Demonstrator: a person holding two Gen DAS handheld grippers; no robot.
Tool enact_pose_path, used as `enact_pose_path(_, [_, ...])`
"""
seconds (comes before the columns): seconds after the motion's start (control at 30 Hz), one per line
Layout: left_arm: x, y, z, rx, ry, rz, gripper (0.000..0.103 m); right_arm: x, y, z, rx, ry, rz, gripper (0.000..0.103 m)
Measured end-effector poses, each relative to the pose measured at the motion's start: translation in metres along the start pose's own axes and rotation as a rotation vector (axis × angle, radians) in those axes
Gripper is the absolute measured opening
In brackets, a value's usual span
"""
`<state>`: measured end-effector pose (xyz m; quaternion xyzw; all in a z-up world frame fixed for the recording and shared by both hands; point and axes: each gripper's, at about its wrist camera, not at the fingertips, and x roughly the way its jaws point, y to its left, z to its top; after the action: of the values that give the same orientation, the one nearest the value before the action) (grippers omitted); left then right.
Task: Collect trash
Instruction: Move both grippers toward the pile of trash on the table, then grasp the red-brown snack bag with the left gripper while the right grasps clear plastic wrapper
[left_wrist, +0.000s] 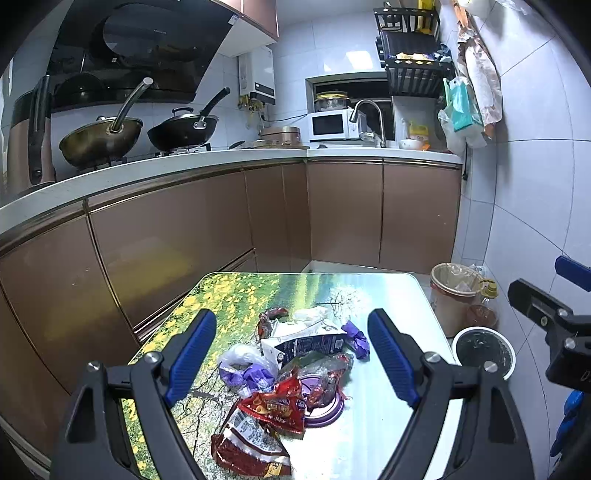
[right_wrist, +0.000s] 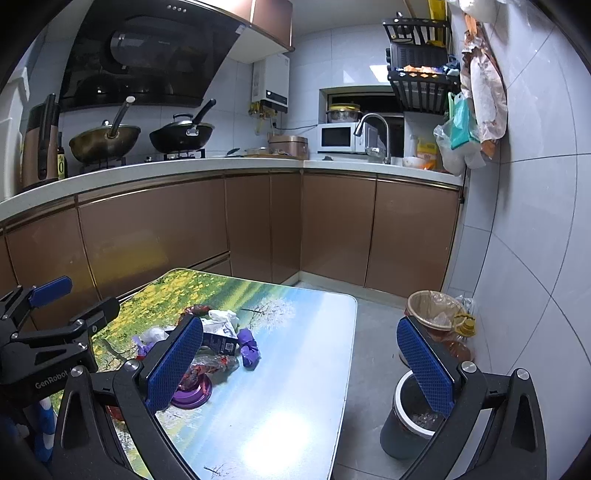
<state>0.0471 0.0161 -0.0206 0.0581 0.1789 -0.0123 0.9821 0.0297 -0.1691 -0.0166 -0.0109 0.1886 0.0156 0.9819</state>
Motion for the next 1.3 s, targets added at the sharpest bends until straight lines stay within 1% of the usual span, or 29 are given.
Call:
enact_pose_path(0.17, [0.008, 0.005, 0.004, -0.029, 0.0, -0.02, 0.083, 0.006, 0.004, 0.002, -0.011, 0.009, -0.011, 0.103])
enact_pose_path(0.4, [0.018, 0.006, 0.011, 0.005, -0.006, -0.038, 0.083, 0.009, 0.006, 0.004, -0.012, 0.015, -0.028, 0.103])
enact_pose_path(0.5, [0.023, 0.008, 0.01, 0.0, 0.012, -0.057, 0.083, 0.011, 0.008, 0.003, -0.01, 0.023, -0.032, 0.103])
enact_pose_path(0.6, [0.029, 0.011, 0.008, -0.001, 0.014, -0.058, 0.083, 0.016, 0.008, 0.002, -0.002, 0.037, -0.01, 0.103])
enact_pose_path(0.67, [0.033, 0.017, 0.005, -0.016, 0.031, -0.06, 0.083, 0.021, 0.01, 0.001, 0.0, 0.051, 0.012, 0.103])
enact_pose_path(0.73, [0.038, 0.025, 0.002, -0.027, 0.045, -0.053, 0.083, 0.027, 0.012, 0.0, 0.0, 0.066, 0.03, 0.103])
enact_pose_path(0.8, [0.041, 0.036, -0.003, -0.029, 0.054, -0.038, 0.083, 0.034, 0.014, -0.003, 0.002, 0.087, 0.066, 0.102])
enact_pose_path(0.87, [0.044, 0.051, -0.011, -0.025, 0.07, -0.025, 0.083, 0.043, 0.016, -0.006, 0.0, 0.114, 0.109, 0.098])
enact_pose_path(0.9, [0.045, 0.059, -0.016, -0.028, 0.083, -0.02, 0.083, 0.051, 0.019, -0.009, -0.003, 0.142, 0.137, 0.096])
enact_pose_path(0.93, [0.046, 0.071, -0.024, -0.026, 0.103, -0.012, 0.083, 0.056, 0.021, -0.012, -0.002, 0.163, 0.16, 0.092])
enact_pose_path(0.97, [0.047, 0.077, -0.029, -0.032, 0.124, -0.013, 0.083, 0.064, 0.023, -0.015, 0.001, 0.191, 0.194, 0.084])
enact_pose_path(1.0, [0.047, 0.086, -0.036, -0.032, 0.144, -0.011, 0.083, 0.072, 0.026, -0.019, 0.004, 0.221, 0.228, 0.08])
enact_pose_path(1.07, [0.046, 0.105, -0.053, -0.033, 0.188, -0.011, 0.083, 0.086, 0.032, -0.027, 0.006, 0.269, 0.282, 0.065])
enact_pose_path(1.1, [0.045, 0.11, -0.059, -0.037, 0.2, -0.014, 0.083, 0.095, 0.037, -0.033, 0.005, 0.298, 0.311, 0.061])
enact_pose_path(1.17, [0.044, 0.122, -0.076, -0.065, 0.254, -0.042, 0.083, 0.113, 0.048, -0.045, 0.014, 0.361, 0.374, 0.049])
enact_pose_path(1.23, [0.047, 0.133, -0.097, -0.099, 0.325, -0.065, 0.083, 0.128, 0.056, -0.055, 0.035, 0.414, 0.429, 0.046])
enact_pose_path(1.3, [0.051, 0.137, -0.11, -0.115, 0.363, -0.074, 0.082, 0.144, 0.065, -0.064, 0.049, 0.466, 0.468, 0.046])
